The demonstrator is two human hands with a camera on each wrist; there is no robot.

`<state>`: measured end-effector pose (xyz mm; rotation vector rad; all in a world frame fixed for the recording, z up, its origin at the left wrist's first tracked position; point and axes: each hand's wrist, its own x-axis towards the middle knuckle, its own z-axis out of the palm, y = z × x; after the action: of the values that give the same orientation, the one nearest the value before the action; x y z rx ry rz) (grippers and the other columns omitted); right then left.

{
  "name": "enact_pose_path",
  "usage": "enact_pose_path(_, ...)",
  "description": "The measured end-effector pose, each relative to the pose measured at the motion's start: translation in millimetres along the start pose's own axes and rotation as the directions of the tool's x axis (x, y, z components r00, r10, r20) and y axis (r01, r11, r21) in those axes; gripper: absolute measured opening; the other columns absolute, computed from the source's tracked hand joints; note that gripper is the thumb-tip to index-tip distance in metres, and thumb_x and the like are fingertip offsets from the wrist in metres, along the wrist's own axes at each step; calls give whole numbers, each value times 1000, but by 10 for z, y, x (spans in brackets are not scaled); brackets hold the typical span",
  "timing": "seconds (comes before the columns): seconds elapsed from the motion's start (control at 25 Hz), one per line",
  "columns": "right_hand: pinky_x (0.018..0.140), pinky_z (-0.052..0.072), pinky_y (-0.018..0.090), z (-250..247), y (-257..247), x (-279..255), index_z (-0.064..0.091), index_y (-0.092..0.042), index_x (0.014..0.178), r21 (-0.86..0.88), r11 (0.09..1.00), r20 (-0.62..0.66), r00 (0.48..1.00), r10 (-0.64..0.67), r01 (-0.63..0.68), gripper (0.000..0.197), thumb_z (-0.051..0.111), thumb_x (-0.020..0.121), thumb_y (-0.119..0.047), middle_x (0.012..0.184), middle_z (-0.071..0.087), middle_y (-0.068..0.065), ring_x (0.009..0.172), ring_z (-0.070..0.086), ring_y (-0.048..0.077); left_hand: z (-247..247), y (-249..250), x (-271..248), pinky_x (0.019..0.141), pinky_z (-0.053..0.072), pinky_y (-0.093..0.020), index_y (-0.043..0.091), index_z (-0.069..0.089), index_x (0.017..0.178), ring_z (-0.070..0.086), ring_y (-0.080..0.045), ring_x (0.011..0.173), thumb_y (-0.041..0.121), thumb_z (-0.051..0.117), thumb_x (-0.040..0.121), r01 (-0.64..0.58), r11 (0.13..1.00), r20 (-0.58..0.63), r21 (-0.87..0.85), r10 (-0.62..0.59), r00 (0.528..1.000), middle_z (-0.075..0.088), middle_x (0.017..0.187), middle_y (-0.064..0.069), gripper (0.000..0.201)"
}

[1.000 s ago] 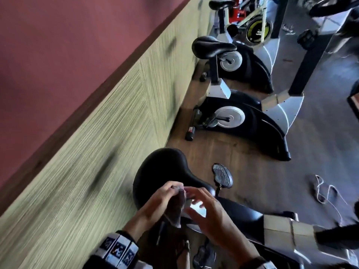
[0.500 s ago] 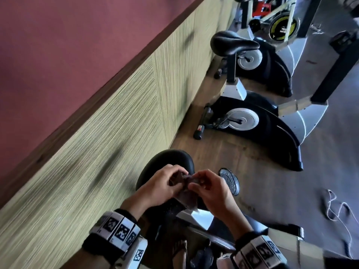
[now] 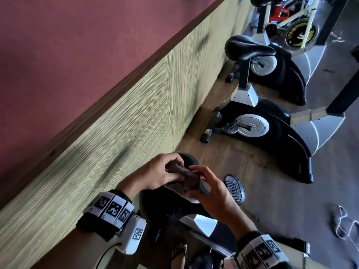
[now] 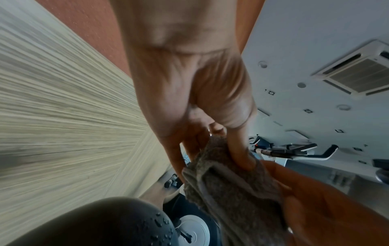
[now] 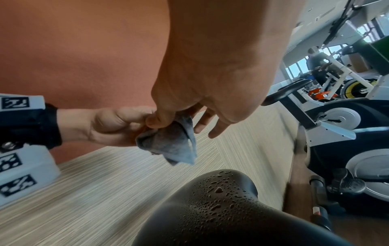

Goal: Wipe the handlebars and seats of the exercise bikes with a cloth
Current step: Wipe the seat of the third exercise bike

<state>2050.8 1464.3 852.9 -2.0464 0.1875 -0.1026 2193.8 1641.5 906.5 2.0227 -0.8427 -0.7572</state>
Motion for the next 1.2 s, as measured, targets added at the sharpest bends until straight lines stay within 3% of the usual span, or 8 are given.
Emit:
enact_pose_path(0.16,63,42,12,12,-93,118,59,-43,99,-15,996,-4,996,91,-91,40,88,79,-24,77,66,-12,68,58,-1,-213,-12,56,83,49,-14,26,67,105,64,-1,89,17,82,85,11,998,-4,56,-11,1000,70,99,6,27)
enact_pose_path(0.36,58,42,17,102,-136,263,66,-23,93,148,974,-16,985,173,-169,6,71,96,-22,63,63,-13,55,53,-2,-270,-151,232,93,47,-22,28,69,109,62,-5,107,20,83,84,80,995,-42,61,-78,996,70,111,6,30)
enact_pose_path(0.44,69,44,27,209,-25,347,67,-19,102,-44,952,-42,953,300,-302,11,69,96,-28,80,67,-8,74,62,9,-265,-275,383,90,47,-27,30,66,115,60,-11,106,22,82,85,143,969,-56,201,-134,989,66,116,4,35)
enact_pose_path(0.52,90,45,34,361,125,336,61,-19,124,-466,825,-49,940,338,-321,32,59,97,-35,113,64,0,110,60,23,-224,-455,470,92,48,-31,25,62,127,59,-18,110,23,76,90,229,898,-124,376,-196,973,61,125,0,40)
enact_pose_path(0.68,117,37,42,549,325,444,51,-13,145,-603,795,-34,994,-105,64,53,40,99,-36,151,49,3,141,45,24,-100,-915,492,88,51,-34,15,64,118,62,-24,106,17,66,96,261,946,-406,193,-165,899,63,118,-4,22)
enact_pose_path(0.84,127,20,47,966,557,752,30,-12,160,-673,694,257,961,-103,254,62,33,106,-43,170,19,1,158,8,17,175,-1252,608,89,50,-31,12,66,111,63,-21,105,20,55,104,182,983,-515,2,-155,843,68,114,-3,15)
enact_pose_path(1.04,129,2,46,1146,816,1027,11,-18,164,-647,761,138,988,62,42,68,16,105,-52,172,4,-2,158,-8,12,507,-1368,754,106,42,-31,13,61,129,57,-18,121,29,40,109,208,950,-490,-232,-299,819,63,130,-3,33)
enact_pose_path(1.2,127,-8,38,1194,776,1164,3,-12,164,-587,786,-60,979,195,-193,75,6,103,-56,171,-7,5,157,-14,17,633,-1477,780,98,35,-16,11,57,135,55,-16,121,33,32,110,218,974,-506,-63,-219,834,61,133,-5,42)
